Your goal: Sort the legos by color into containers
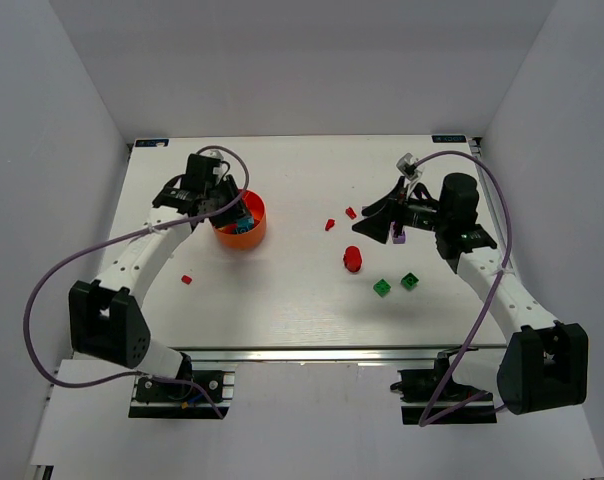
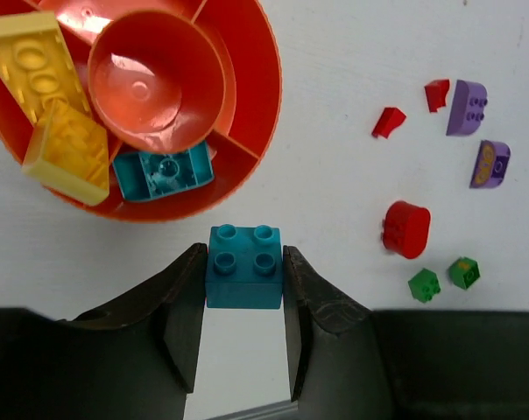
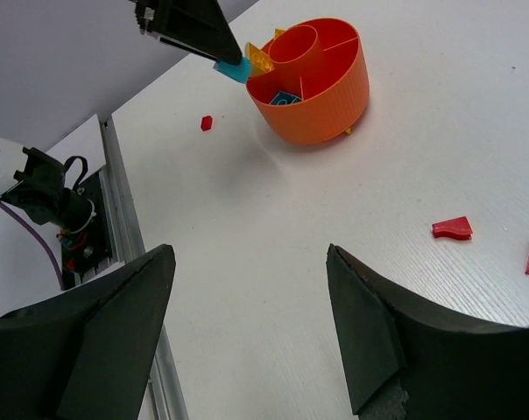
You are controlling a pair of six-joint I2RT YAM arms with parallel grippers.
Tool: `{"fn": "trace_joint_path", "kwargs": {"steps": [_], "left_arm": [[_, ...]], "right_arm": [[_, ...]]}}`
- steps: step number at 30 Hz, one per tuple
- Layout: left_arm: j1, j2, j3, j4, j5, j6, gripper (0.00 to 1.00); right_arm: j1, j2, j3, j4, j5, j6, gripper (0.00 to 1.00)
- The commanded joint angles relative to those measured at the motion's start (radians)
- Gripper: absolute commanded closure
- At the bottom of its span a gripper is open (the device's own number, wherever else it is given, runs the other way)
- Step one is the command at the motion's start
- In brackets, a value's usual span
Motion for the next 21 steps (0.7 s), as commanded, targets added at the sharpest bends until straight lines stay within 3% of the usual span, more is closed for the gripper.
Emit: {"fn": "trace_joint_path", "kwargs": {"steps": [1, 6, 17, 21], "left_arm": [[-0.027, 0.049, 0.094, -0.03, -0.096, 0.004, 0.95], [-0.037, 0.101, 0.142, -0.061, -0.208, 0.006, 0.93], [-0.037, 0.166, 0.147, -0.081, -0.247, -0.013, 0.87], [-0.037, 0.184, 0.141, -0.083, -0.251, -0.014, 0.78]], "right_arm": [[-0.012, -0.003, -0.01, 0.015, -0.007, -0.017, 0.25], [-0.02, -0.004, -0.012, 0.023, -0.02, -0.008, 0.25], [-0.042, -0.006, -0.019, 0.043, -0.038, 0.014, 0.25], [-0.04, -0.004, -0.021, 0.046, -0.04, 0.017, 0.25]]}}
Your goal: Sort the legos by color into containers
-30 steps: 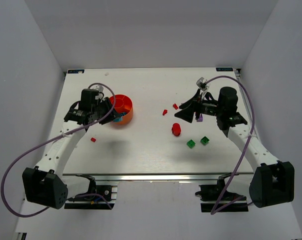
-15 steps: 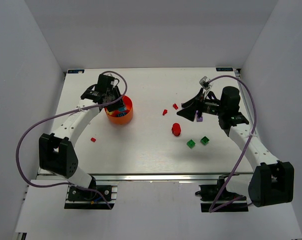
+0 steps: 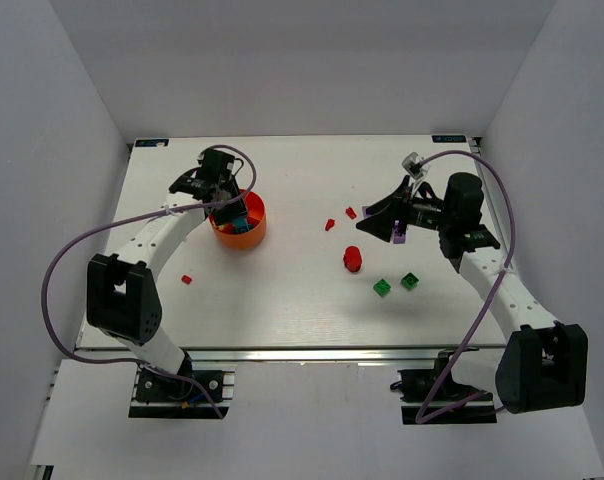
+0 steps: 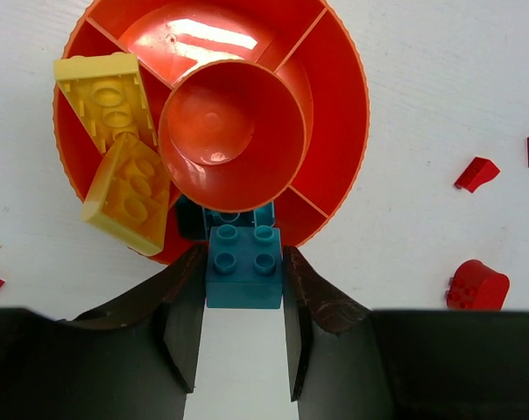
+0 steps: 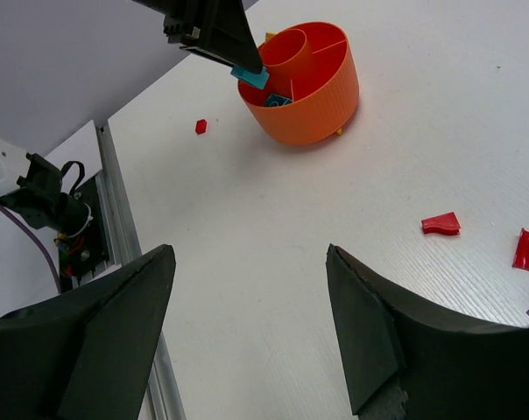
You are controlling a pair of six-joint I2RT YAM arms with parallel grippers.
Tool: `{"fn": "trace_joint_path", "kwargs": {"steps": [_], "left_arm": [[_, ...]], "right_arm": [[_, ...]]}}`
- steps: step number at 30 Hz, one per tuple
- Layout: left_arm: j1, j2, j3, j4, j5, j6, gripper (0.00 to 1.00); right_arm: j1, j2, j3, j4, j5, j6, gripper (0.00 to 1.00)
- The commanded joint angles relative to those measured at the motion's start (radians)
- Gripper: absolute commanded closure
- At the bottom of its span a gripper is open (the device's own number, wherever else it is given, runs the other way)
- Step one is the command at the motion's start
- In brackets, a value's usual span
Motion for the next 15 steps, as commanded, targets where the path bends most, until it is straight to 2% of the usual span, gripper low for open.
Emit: {"fn": "trace_joint_path", "kwargs": {"steps": [1, 2, 3, 4, 7, 15], "left_arm": [[-0.004, -0.005, 0.016, -0.007, -0.026, -0.011, 0.76], [-0.004, -0.004, 0.012, -0.003, -0.028, -0.011, 0.73], [-0.004, -0.004, 0.009, 0.002, -0.031, -0.014, 0.64], [-0.004, -0.002, 0.005, 0.005, -0.028, -0.014, 0.6], [-0.004, 0.003, 0.002, 0.002, -0.031, -0.013, 0.52], [-0.004, 0.013, 0.039, -0.013, -0.02, -0.002, 0.5]], "right_arm": [[-0.005, -0.001, -0.023, 0.045, -0.025, 0.013, 0.25], [-0.005, 0.0, -0.023, 0.048, -0.026, 0.016, 0.25], [-0.008, 0.002, -0.023, 0.048, -0.029, 0.017, 0.25], [-0.01, 0.0, -0.023, 0.048, -0.028, 0.017, 0.25], [-0.015, -0.006, -0.026, 0.053, -0.031, 0.022, 0.24], [-0.024, -0.001, -0.029, 0.06, -0.042, 0.025, 0.24]]}}
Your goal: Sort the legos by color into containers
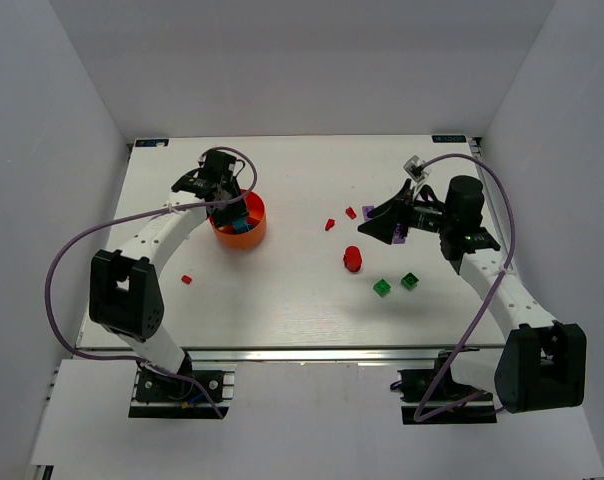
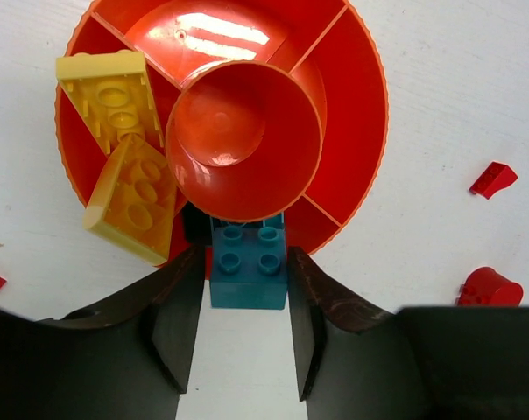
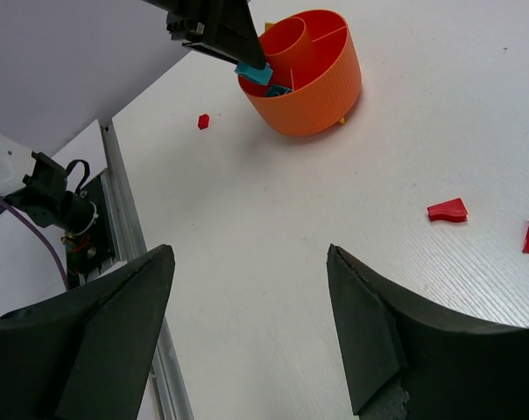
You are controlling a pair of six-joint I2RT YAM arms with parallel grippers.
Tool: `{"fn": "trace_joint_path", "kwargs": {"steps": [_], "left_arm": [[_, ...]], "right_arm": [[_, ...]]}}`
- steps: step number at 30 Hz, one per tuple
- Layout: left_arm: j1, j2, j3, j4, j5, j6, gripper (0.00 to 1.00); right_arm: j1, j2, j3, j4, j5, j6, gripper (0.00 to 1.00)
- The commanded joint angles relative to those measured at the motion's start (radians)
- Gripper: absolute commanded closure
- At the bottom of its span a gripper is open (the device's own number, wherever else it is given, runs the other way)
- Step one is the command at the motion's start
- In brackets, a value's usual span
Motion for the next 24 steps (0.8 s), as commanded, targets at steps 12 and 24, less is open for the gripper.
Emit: {"fn": "trace_joint_path", "kwargs": {"steps": [12, 24], "left_arm": [[-0.004, -0.097, 0.061, 0.014, 0.082, 0.053, 0.41], [0.017, -0.651, -0.344, 0.341, 0.346, 0.147, 0.4]], "right_arm": [[-0.032, 0.005, 0.0, 0.039, -0.031, -0.035, 0.24], [-0.053, 0.049, 0.072, -0.197, 0.236, -0.356, 0.6]]}}
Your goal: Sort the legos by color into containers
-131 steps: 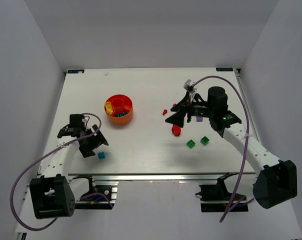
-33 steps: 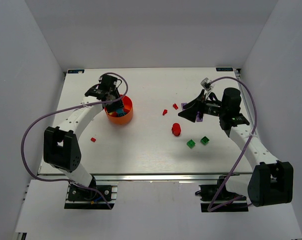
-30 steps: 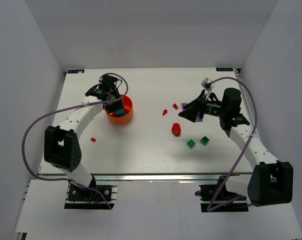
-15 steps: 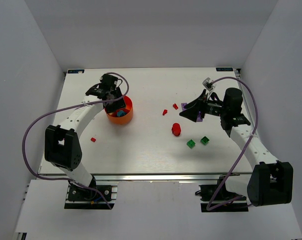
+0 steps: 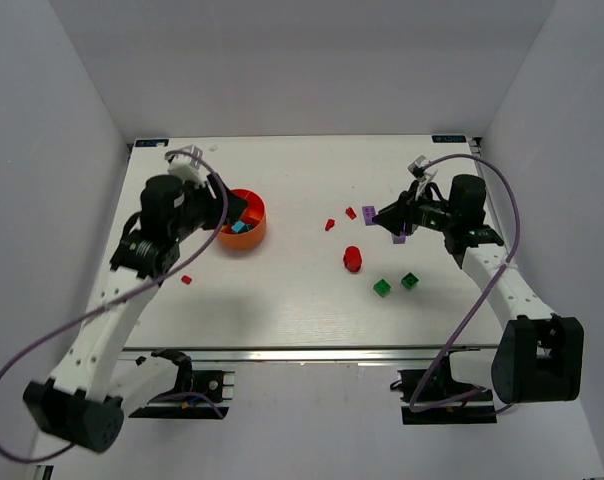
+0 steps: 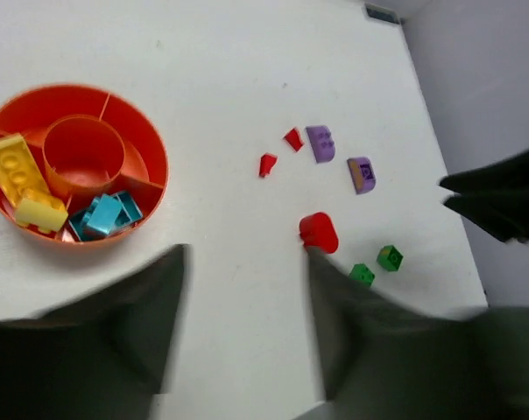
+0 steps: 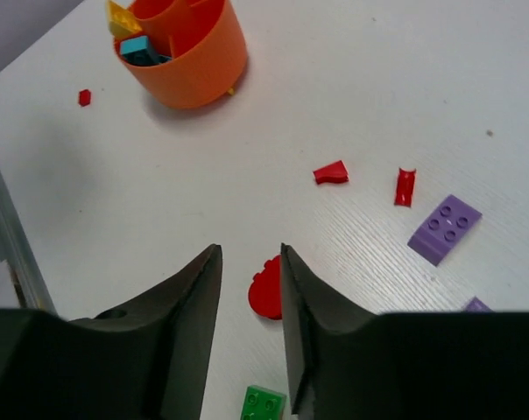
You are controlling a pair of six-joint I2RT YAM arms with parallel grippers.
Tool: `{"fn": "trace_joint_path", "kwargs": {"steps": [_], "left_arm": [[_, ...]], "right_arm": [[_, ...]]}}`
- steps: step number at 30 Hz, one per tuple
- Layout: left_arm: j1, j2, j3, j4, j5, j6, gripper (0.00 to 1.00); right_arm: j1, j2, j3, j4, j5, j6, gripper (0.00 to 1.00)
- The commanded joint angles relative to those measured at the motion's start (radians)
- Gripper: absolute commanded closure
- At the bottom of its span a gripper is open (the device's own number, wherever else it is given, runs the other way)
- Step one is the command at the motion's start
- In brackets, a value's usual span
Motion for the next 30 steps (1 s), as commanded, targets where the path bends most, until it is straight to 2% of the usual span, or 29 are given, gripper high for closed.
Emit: {"fn": "trace_joint_path", "kwargs": {"steps": [1, 3, 4, 6, 7, 10, 13, 19, 26, 28, 30], "left_arm": [[0.009, -0.142, -0.133, 0.088, 0.048, 0.03, 0.26], [0.009, -0.189, -0.219, 0.094, 0.002, 0.029, 0.08], [0.009, -0.209, -0.239, 0.082, -0.021, 0.029, 0.02], [0.009, -0.209, -0.262, 0.062, -0.067, 0.03, 0.02], [0.009, -0.204, -0.264, 0.039, -0.081, 0.035, 0.02], [0.009, -0.152, -0.247, -0.014, -0.147, 0.024, 0.02], [0.009, -0.118, -0.245, -0.041, -0.239, -0.031, 0.02], [0.009, -0.143, -0.336, 0.001, -0.277, -0.056, 0.02], [0.009, -0.189, -0.365, 0.024, -0.287, 0.035, 0.02], [0.009, -0.21, -0.371, 0.036, -0.267, 0.053, 0.02], [0.009, -0.227, -0.388, 0.054, -0.248, 0.062, 0.02]], "right_arm": [[-0.001, 0.023, 0.05, -0.074, 0.113, -0.13, 0.63], [-0.001, 0.035, 0.053, -0.126, 0.153, -0.16, 0.63], [0.002, 0.04, 0.056, -0.138, 0.165, -0.17, 0.62], [0.004, 0.058, 0.071, -0.19, 0.184, -0.188, 0.54], [0.001, 0.063, 0.081, -0.212, 0.19, -0.211, 0.46], [-0.004, 0.089, 0.131, -0.316, 0.202, -0.268, 0.32], [-0.002, 0.105, 0.186, -0.411, 0.242, -0.323, 0.27], [-0.015, 0.109, 0.226, -0.497, 0.242, -0.377, 0.3], [-0.039, 0.155, 0.234, -0.516, 0.268, -0.403, 0.37], [-0.045, 0.144, 0.231, -0.487, 0.279, -0.385, 0.36], [-0.042, 0.137, 0.222, -0.442, 0.309, -0.359, 0.29]]}}
